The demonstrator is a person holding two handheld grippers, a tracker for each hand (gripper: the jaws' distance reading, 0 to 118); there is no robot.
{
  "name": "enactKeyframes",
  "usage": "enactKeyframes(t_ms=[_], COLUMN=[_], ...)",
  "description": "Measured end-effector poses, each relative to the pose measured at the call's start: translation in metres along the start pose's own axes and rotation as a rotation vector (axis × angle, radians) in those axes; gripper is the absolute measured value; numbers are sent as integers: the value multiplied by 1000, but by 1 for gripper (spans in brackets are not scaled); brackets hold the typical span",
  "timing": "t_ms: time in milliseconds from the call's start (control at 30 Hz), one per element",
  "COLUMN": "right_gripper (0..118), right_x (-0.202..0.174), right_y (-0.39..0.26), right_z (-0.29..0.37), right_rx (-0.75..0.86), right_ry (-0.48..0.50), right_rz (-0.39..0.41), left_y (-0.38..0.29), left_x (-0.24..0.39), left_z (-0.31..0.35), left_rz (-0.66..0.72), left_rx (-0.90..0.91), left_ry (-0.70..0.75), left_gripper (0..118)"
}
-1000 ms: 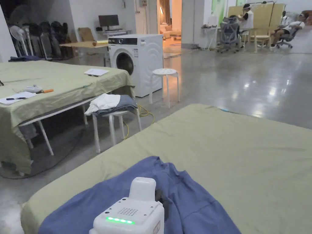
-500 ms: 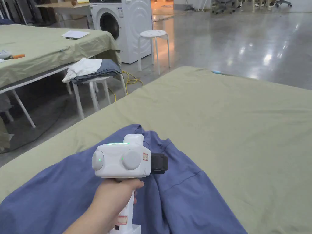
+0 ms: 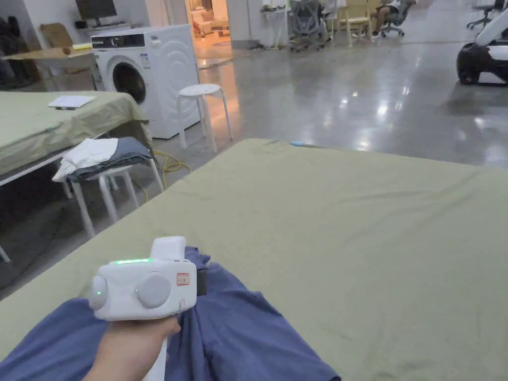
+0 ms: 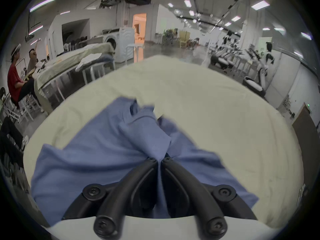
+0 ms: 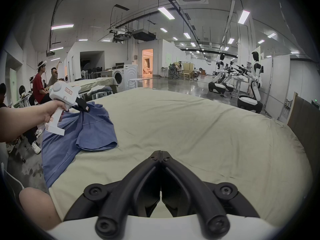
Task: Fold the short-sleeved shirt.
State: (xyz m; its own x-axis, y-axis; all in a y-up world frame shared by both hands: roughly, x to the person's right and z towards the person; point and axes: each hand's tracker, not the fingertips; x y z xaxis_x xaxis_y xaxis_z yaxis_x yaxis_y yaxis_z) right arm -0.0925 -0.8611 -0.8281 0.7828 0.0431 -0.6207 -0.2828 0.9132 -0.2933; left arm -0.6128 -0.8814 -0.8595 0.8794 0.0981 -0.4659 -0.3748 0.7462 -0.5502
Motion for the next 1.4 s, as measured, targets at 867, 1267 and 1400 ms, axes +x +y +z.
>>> enactKeyframes(t_ms=[867,1267,1400], right_gripper=[1,1,1], right_x=[171,214,207], right_y=[-36,-85,-75], right_z=[239,263,245], right_rx=[213,108,109], right_ry=[-451,-569,-546], right_rz=[-245,-319,-310], left_y=[-57,-183,-147], left_x=[595,642,565], left_z=[192,107,119], left_rz=[-723,-685,-517], left_rx=[26,-168,-59], left_ry=[-872,-756,-774], left_gripper=[0,114,111])
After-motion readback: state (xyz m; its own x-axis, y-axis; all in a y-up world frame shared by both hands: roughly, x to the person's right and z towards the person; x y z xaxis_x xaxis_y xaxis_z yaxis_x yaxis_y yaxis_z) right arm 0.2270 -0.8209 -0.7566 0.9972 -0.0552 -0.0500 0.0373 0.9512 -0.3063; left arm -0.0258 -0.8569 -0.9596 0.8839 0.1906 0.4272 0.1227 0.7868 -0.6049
